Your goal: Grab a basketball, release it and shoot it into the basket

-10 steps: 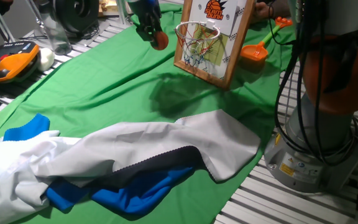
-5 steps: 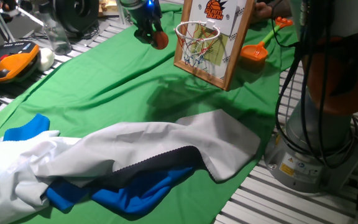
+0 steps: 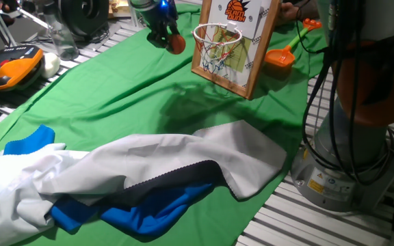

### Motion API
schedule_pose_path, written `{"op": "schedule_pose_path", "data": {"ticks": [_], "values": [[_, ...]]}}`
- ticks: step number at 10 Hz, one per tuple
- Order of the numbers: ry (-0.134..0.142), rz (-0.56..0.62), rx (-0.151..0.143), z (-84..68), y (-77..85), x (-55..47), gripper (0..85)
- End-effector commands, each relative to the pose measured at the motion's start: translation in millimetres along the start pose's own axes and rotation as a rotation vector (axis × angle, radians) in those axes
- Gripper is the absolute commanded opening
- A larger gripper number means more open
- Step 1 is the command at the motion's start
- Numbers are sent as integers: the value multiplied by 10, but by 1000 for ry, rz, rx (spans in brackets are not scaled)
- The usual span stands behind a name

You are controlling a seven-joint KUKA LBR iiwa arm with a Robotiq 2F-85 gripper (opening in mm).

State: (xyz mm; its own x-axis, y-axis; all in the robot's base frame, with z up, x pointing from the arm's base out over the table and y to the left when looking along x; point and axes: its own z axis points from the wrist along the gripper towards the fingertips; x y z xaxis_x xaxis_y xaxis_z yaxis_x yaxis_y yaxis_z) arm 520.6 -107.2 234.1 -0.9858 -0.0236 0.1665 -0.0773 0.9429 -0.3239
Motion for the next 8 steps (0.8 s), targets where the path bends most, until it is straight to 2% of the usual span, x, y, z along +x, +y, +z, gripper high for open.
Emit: {"op": "schedule_pose_path", "data": {"ticks": [1,4,5,6,7,8], "values": [[13,-5,-4,-85,-48,37,0],[36,-16,-2,-299,-227,115,0],[27,-19,-15,-356,-290,187,0],[11,-25,14,-374,-319,247,0],[5,-37,27,-373,-353,295,0],[5,-43,25,-365,-385,325,0]]}}
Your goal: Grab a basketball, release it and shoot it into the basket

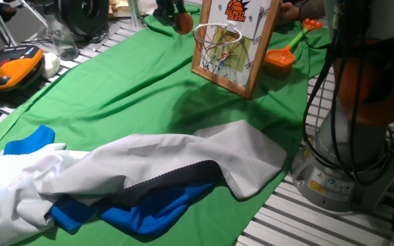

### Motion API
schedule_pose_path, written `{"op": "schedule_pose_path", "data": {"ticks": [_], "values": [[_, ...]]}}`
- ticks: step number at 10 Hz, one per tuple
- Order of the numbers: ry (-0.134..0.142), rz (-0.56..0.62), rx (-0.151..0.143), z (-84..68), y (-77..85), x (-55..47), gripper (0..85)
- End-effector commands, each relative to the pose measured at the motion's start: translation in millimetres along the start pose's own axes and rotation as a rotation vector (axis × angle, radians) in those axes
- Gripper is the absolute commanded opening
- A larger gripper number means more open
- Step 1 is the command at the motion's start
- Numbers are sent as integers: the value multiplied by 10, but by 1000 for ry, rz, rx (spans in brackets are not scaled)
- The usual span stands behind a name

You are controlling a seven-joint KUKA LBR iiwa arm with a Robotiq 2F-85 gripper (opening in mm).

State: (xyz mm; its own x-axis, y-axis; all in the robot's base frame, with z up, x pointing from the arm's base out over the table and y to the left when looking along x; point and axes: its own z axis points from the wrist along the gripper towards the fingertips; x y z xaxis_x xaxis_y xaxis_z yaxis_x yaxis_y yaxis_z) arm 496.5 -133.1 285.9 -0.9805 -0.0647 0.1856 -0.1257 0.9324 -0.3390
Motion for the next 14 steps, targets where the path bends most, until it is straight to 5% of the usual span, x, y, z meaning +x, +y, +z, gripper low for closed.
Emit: {"op": "schedule_pose_path", "data": {"ticks": [1,4,9,10,11,12,13,14], "values": [[-4,-10,-1,18,-37,30,0],[-27,-50,-26,133,-206,118,0],[-20,-53,-26,122,-259,162,0],[-14,-53,-34,111,-243,159,0],[7,-38,-11,111,-243,159,0],[41,-6,-7,111,-243,159,0],[61,15,-21,111,-243,159,0],[53,10,-54,111,-243,159,0]]}}
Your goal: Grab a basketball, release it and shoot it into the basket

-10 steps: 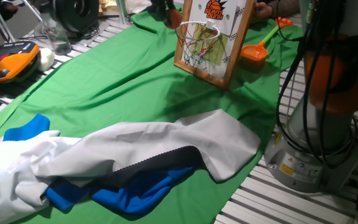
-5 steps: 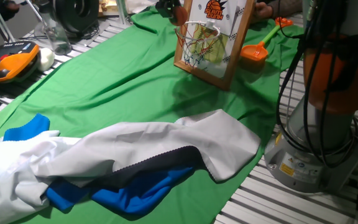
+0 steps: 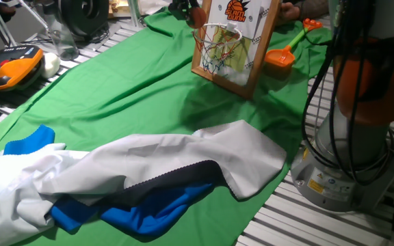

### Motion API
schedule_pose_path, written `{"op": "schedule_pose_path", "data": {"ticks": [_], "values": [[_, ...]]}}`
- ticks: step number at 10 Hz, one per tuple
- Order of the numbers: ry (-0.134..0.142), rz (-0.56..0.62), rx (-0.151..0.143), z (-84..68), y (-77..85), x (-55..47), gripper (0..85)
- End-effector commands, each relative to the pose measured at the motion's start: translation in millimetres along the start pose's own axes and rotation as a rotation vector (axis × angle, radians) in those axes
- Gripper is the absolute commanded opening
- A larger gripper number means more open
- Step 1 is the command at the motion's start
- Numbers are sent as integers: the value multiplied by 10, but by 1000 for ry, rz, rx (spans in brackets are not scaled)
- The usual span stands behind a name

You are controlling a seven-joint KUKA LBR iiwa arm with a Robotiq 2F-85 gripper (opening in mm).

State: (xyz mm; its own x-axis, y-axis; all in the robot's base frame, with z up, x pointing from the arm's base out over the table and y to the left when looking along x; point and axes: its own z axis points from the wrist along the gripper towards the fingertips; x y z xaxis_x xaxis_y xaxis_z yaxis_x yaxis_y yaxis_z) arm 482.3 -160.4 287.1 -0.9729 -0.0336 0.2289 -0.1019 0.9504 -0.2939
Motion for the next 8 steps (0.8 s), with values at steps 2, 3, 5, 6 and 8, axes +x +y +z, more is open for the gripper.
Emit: {"op": "schedule_pose_path", "data": {"ticks": [2,3,5,6,8], "values": [[-3,0,15,4,-2,0,0],[-3,-14,13,4,-2,0,0],[-2,-32,9,36,-38,99,0],[-11,-47,13,78,-92,162,0],[-37,-85,-6,197,-230,196,0]]}}
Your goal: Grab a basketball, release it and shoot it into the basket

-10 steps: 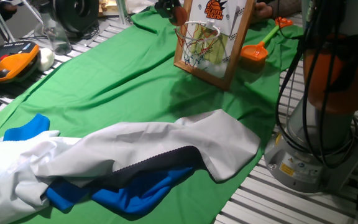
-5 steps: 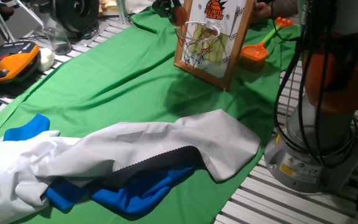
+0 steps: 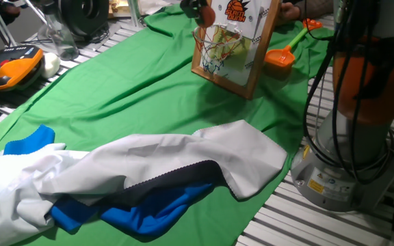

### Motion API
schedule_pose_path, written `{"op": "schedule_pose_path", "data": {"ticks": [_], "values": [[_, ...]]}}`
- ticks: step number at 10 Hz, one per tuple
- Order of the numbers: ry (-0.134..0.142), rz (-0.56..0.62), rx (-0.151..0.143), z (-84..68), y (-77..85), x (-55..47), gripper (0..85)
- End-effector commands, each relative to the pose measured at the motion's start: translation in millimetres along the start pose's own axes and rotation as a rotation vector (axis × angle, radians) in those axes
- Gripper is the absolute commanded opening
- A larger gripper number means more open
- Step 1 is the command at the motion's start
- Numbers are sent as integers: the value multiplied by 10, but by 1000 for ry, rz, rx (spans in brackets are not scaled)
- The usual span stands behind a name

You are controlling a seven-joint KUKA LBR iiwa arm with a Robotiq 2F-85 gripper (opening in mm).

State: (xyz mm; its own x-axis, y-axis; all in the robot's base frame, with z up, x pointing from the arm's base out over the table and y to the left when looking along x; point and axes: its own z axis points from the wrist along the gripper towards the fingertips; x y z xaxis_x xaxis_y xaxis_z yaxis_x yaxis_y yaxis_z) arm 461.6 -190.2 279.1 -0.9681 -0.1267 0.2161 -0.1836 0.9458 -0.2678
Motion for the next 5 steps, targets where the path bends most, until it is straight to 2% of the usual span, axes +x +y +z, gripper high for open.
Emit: {"op": "schedule_pose_path", "data": {"ticks": [1,4,5], "values": [[-9,-4,-5,46,-24,0,0],[-47,46,13,147,81,47,0],[-58,63,9,161,92,55,170]]}}
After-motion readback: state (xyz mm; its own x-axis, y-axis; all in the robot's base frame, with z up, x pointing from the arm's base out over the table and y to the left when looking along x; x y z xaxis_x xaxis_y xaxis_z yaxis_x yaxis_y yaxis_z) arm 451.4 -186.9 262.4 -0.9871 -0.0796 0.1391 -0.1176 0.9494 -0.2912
